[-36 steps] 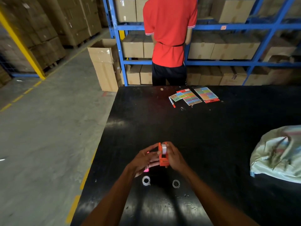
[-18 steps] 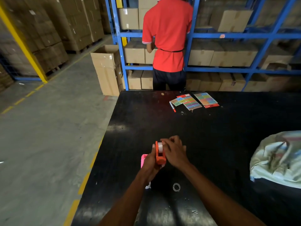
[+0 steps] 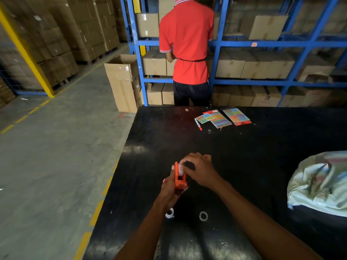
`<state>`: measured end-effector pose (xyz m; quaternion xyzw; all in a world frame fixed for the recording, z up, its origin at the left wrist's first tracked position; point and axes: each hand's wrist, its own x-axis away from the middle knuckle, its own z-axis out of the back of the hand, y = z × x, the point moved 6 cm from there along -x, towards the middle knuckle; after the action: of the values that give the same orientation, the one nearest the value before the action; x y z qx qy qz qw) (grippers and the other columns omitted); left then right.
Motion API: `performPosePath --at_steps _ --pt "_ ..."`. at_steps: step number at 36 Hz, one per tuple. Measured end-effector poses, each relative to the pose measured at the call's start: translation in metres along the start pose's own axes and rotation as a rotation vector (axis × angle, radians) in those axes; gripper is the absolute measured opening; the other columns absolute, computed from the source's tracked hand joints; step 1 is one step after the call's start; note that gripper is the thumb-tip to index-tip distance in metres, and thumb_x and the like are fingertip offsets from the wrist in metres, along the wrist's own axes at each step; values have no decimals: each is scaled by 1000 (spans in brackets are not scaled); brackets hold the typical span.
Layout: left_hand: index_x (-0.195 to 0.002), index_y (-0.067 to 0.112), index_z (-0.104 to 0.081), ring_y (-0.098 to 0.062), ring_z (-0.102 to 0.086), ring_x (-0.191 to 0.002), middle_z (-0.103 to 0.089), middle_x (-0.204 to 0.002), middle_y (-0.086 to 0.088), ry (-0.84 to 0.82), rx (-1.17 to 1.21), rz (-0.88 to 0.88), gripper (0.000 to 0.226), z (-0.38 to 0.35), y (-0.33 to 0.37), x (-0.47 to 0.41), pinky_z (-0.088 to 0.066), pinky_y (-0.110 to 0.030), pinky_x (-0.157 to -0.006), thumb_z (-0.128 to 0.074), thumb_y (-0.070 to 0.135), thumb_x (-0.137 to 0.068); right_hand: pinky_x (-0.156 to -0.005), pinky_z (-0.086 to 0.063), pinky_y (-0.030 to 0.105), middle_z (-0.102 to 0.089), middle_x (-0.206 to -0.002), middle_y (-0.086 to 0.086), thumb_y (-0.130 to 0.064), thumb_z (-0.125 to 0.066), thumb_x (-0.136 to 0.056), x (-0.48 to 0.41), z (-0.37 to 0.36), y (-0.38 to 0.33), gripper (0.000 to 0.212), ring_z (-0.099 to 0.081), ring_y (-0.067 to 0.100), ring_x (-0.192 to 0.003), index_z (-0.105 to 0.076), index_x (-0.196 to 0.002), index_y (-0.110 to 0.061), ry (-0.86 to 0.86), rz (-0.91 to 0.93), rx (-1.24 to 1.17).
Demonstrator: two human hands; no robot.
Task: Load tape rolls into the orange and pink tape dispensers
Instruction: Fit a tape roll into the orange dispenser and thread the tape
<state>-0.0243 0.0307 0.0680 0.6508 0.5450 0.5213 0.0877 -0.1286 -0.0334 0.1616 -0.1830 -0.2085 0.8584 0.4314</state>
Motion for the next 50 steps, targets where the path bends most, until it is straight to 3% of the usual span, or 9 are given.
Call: performPosePath --at_steps 9,19,24,28,32,41,50 --pt "-122 4 -61 -31 -63 -96 -62 -123 -27 17 37 4 51 4 -5 -4 -55 -41 -76 -51 47 -96 -99 -29 36 -62 -102 -13 -29 -56 -94 -5 10 -14 7 -52 6 -105 -63 -95 -33 51 43 77" --pt "-109 7 -68 -32 -66 -100 -69 -113 -22 92 -11 -67 48 16 5 -10 -55 -39 -73 -49 49 -96 -98 -30 33 -59 -106 -14 -31 -53 -97 8 11 -29 7 -49 4 -105 -59 -98 -32 53 127 82" --pt "-119 5 -65 -36 -65 -112 -69 -116 -23 123 10 -64 52 22 11 -17 -53 -51 -95 -47 48 -97 -97 -29 32 -54 -105 -15 -36 -49 -95 23 5 -37 11 -46 2 -104 -60 -97 -33 37 184 71" --pt "-120 0 -63 -35 -67 -103 -69 -113 -24 96 35 -86 52 19 15 -15 -54 -50 -94 -47 45 -99 -92 -26 29 -49 -106 -12 -36 -53 -95 33 -5 -37 15 -40 -1 -103 -65 -101 -30 18 199 99" --pt "-120 -3 -63 -35 -65 -100 -67 -114 -28 85 25 -85 55 19 15 -16 -49 -52 -102 -47 45 -99 -88 -24 28 -41 -101 -17 -37 -54 -95 40 -16 -37 14 -34 -4 -97 -65 -100 -31 5 205 112" --pt "-94 3 -71 -32 -69 -89 -71 -94 -22 76 37 -88 44 20 6 -18 -52 -50 -98 -52 43 -97 -90 -28 29 -54 -105 -7 -39 -49 -93 46 -27 -32 21 -49 8 -102 -66 -98 -28 50 170 146" --pt "-101 7 -66 -28 -69 -85 -72 -92 -17 87 27 -83 39 18 3 -19 -54 -48 -92 -52 43 -97 -85 -35 33 -62 -98 -6 -34 -61 -89 54 -35 -25 12 -55 11 -94 -72 -94 -30 115 216 184"
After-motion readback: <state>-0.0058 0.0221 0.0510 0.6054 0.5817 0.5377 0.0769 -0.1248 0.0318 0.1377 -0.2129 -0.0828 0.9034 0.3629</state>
